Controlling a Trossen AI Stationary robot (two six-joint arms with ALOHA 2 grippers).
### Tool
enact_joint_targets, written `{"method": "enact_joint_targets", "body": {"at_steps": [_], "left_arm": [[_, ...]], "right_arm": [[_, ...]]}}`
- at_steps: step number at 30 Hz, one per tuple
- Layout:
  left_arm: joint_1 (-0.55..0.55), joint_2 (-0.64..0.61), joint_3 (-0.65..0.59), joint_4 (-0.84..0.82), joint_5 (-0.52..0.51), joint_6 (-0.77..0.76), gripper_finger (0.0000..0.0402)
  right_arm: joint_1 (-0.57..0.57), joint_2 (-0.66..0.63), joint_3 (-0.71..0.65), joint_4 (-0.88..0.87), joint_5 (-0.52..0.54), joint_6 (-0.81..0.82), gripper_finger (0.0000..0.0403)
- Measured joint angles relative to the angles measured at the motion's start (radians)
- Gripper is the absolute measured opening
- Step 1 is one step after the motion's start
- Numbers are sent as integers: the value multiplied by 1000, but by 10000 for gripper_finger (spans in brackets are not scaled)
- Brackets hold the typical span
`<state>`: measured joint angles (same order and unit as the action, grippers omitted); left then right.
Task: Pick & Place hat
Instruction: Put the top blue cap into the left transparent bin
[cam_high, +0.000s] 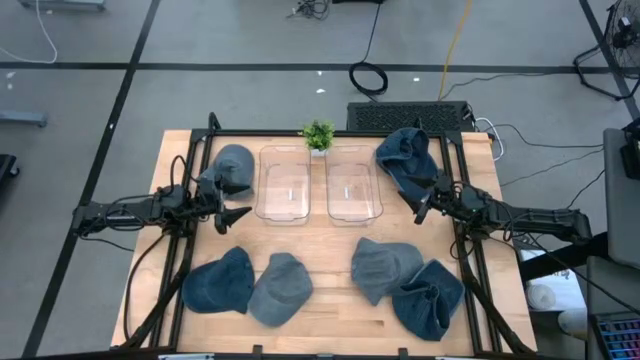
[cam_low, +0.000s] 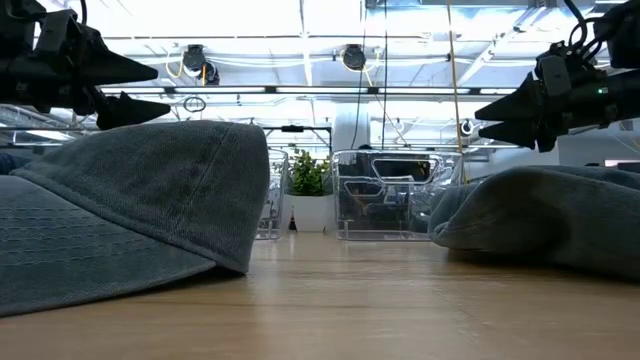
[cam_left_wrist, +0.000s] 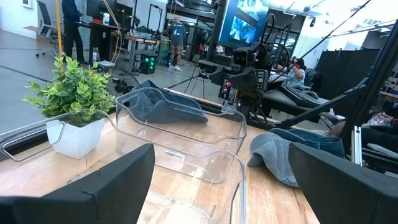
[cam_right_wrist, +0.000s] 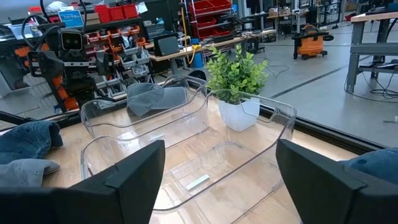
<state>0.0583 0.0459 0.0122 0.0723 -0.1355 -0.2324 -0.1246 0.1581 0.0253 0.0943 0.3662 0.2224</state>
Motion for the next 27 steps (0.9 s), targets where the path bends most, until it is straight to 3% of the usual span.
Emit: {"method": "enact_joint_targets", "body": {"at_steps": [12,19,27], "left_arm": [[0,0,0,0,0,0,379],[0,0,0,0,0,0,379],[0,0,0,0,0,0,379]], "right_arm": [[1,56,162,-71,23,-50,354],[3,113,275,-85,2,7,361],[3,266,538,-351,-7,4,361]]}}
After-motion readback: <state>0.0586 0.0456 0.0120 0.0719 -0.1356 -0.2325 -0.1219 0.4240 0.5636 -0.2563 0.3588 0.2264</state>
